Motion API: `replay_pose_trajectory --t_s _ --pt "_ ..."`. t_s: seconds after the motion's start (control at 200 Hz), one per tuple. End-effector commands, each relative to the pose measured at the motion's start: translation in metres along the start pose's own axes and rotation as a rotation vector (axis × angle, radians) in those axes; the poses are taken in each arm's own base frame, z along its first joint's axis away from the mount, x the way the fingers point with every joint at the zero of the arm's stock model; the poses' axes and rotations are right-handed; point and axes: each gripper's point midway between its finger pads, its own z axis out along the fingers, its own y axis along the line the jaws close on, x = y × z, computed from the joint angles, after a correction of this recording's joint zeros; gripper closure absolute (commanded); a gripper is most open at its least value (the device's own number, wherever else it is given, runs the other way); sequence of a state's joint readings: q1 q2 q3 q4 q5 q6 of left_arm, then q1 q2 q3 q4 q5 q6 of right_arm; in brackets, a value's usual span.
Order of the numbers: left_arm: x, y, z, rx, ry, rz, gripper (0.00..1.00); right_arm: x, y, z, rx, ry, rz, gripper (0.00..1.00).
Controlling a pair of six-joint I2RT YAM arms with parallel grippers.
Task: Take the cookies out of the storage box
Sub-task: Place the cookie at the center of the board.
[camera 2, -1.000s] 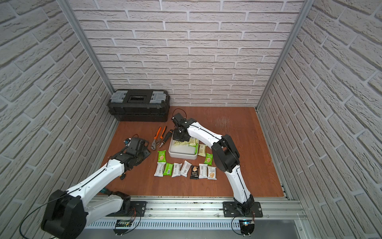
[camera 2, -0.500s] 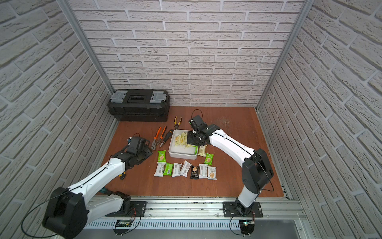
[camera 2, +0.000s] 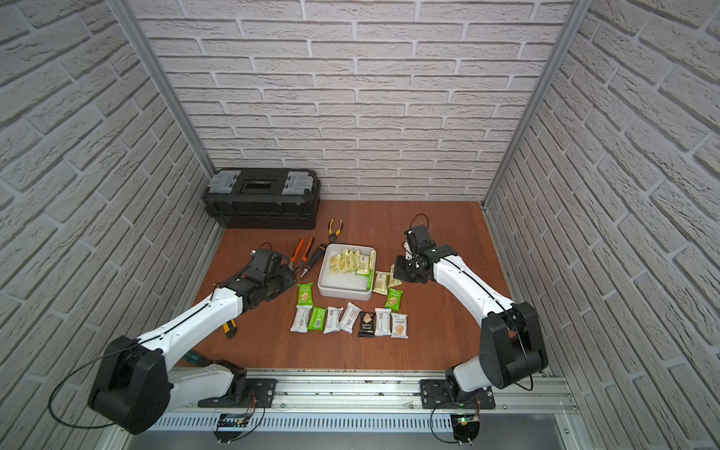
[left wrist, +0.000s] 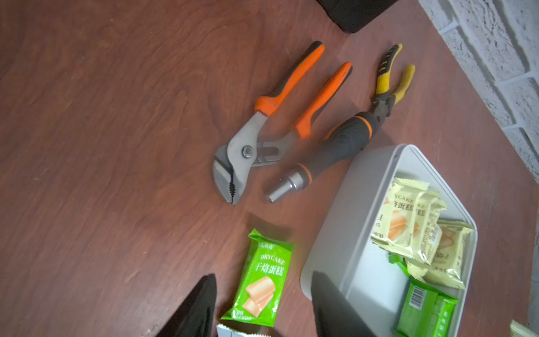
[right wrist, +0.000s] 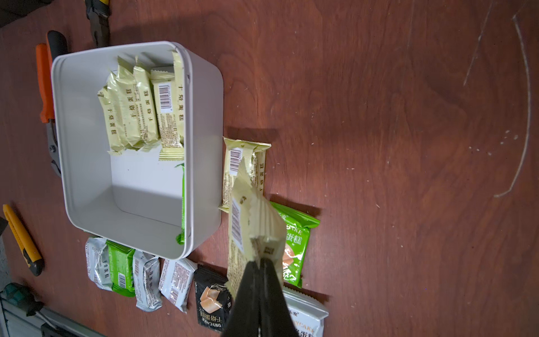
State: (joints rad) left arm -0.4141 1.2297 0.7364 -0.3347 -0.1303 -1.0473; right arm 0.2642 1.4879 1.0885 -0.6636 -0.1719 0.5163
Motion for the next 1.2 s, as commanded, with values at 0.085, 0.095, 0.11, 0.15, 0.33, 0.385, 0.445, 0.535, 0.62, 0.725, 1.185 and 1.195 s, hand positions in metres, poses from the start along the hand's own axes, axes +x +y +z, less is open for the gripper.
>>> replay_pose_trajectory --t_s 0.085,0.095,0.11,0.15,0.33,0.385,0.445,0.535,0.62,0.725,1.185,1.195 --pt "-0.001 -0.025 -0.004 0.039 -0.01 0.086 0.42 -0.015 -0.007 0.025 -0.055 0.024 -0.005 0.98" --pt "-0.001 -0.026 -0.004 0.039 -0.009 0.09 0.42 -0.016 -0.008 0.026 -0.057 0.027 -0.005 0.98" --pt "0.0 -0.027 -0.005 0.039 -0.01 0.096 0.42 -0.016 -0.009 0.028 -0.058 0.032 0.0 0.98" --pt "0.001 -0.03 -0.006 0.041 -0.008 0.116 0.42 -0.018 -0.012 0.034 -0.061 0.041 0.009 0.98" --pt "0.006 -0.047 -0.009 0.051 0.0 0.21 0.42 -0.025 -0.023 0.056 -0.078 0.063 0.047 0.98" --pt "0.008 -0.052 -0.008 0.054 0.008 0.244 0.42 -0.027 -0.022 0.063 -0.086 0.077 0.044 0.98" --pt "0.01 -0.059 -0.007 0.059 0.016 0.279 0.42 -0.027 -0.025 0.068 -0.077 0.09 0.04 0.98" --pt "0.014 -0.068 -0.006 0.061 0.031 0.343 0.41 -0.026 -0.033 0.073 -0.046 0.1 0.04 0.98" --pt "0.021 -0.076 -0.003 0.056 0.053 0.407 0.41 -0.024 -0.039 0.074 -0.012 0.108 0.035 0.88" --pt "0.028 -0.086 0.003 0.053 0.086 0.477 0.4 -0.023 -0.043 0.069 0.012 0.101 0.027 0.75" --pt "0.035 -0.112 0.053 -0.082 0.187 0.677 0.39 -0.011 -0.043 -0.002 0.026 -0.054 0.097 0.59" --pt "0.035 -0.113 0.055 -0.085 0.189 0.681 0.39 -0.01 -0.043 -0.003 0.027 -0.055 0.101 0.59"
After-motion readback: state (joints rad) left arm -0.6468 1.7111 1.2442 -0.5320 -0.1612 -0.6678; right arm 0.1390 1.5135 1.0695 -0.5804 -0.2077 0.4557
